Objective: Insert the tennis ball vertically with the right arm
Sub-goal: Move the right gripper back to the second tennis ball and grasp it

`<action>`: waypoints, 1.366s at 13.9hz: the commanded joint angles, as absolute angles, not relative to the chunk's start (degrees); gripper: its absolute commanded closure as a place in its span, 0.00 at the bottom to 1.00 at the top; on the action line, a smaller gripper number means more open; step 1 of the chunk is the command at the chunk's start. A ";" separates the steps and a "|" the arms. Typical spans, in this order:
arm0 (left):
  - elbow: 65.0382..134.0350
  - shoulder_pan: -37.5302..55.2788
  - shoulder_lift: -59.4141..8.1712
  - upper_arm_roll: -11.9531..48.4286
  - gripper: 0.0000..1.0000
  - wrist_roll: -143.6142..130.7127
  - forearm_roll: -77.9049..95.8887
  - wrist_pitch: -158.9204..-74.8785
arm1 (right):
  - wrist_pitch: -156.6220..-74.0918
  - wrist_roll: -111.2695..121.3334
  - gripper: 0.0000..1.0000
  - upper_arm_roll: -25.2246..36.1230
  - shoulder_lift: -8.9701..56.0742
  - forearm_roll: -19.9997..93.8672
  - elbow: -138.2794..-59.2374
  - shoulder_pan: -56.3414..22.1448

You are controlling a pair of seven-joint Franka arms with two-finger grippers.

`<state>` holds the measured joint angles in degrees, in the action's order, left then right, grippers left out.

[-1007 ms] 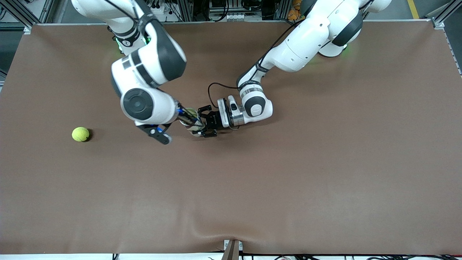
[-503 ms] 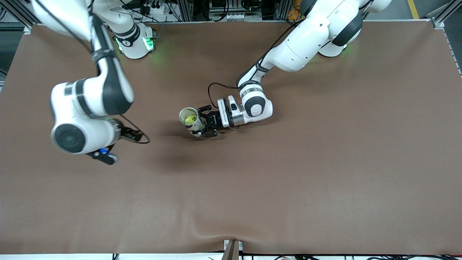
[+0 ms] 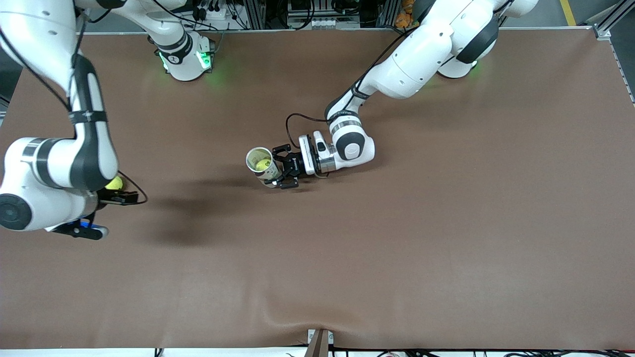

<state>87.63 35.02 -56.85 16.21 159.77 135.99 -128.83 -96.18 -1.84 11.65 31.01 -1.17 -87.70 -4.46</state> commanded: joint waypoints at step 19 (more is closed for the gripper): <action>89.21 34.72 -57.39 16.96 0.23 172.62 138.43 -128.76 | -112.23 20.21 0.00 10.37 34.54 -2.55 -101.16 9.32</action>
